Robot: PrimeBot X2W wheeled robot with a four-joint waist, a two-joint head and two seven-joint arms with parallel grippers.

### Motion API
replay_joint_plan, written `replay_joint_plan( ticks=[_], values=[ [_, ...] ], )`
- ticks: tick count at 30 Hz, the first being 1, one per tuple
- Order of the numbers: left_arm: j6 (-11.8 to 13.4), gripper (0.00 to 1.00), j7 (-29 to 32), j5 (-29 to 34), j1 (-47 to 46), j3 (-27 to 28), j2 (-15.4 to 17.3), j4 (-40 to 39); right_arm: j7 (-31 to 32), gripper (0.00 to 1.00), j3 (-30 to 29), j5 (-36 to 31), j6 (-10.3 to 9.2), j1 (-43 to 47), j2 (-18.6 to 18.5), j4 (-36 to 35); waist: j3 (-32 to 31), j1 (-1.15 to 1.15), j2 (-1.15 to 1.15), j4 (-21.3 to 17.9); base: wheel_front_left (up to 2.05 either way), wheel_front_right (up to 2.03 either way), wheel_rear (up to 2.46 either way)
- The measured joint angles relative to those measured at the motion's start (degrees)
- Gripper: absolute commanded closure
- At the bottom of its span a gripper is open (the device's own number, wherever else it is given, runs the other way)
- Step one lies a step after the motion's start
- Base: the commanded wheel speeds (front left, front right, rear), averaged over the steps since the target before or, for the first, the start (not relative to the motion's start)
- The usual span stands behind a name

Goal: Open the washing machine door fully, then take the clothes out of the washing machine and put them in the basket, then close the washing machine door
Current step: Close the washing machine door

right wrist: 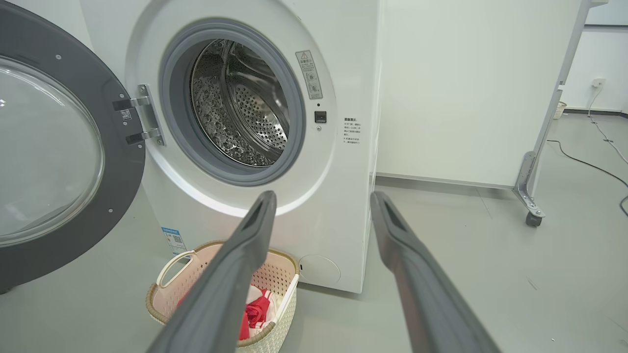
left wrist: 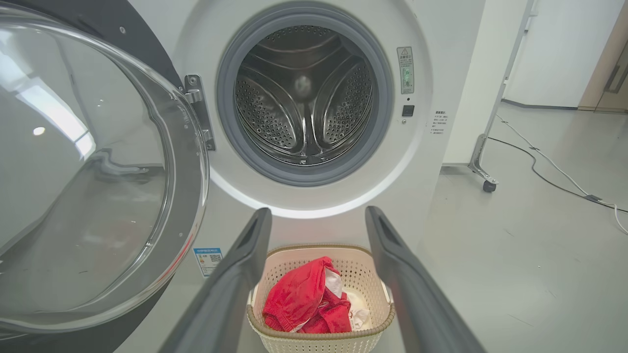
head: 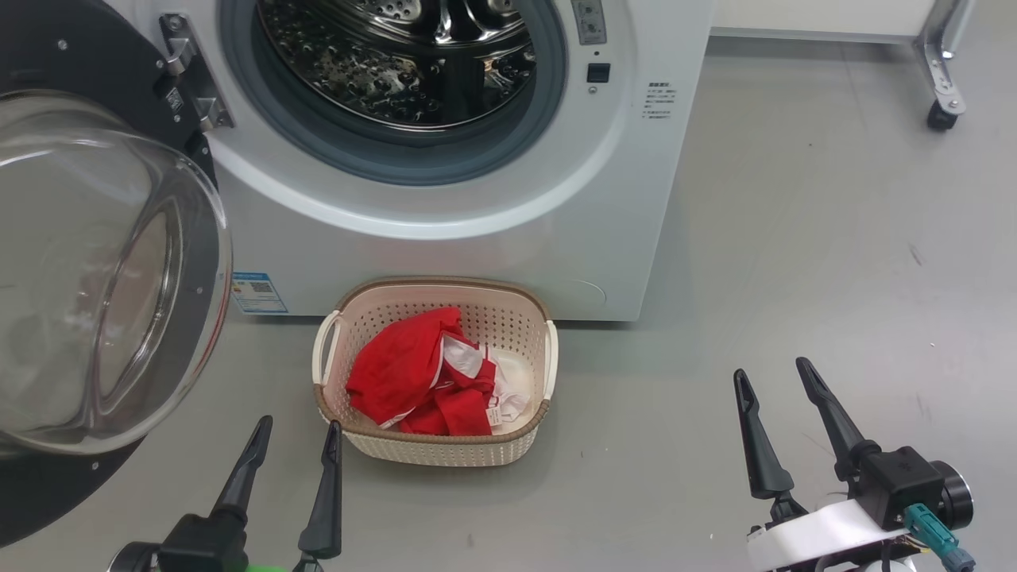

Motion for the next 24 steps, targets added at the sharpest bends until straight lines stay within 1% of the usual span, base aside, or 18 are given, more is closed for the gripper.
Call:
replay_joint_plan(
  ticks=[8,9,15,24],
  values=[
    [1.25,0.0,-0.84,0.01,-0.01,0.68,-0.02,-0.57,0.0,0.0,0.25,-0.09,0.34,-0.05,-0.73,-0.1,0.52,0.0,0.0,4.85,0.0,0.0,0.0],
    [1.3,0.0,-0.85,0.01,-0.01,0.68,-0.03,-0.7,0.0,0.0,0.33,-0.1,0.58,-0.05,-0.73,-0.1,0.57,0.0,0.0,5.5,0.0,0.0,0.0],
    [1.75,0.0,-1.27,0.01,-0.01,0.64,-0.05,-0.74,0.0,0.0,0.56,-0.1,0.67,-0.08,-0.7,-0.03,0.76,0.0,0.0,9.56,0.0,0.0,0.0],
    [1.75,0.0,-1.26,-0.03,-0.02,-0.27,-0.11,-0.31,0.0,0.0,0.42,-0.09,0.65,-0.08,-0.66,0.22,0.59,0.0,0.0,15.75,0.0,0.0,0.0]
  ],
)
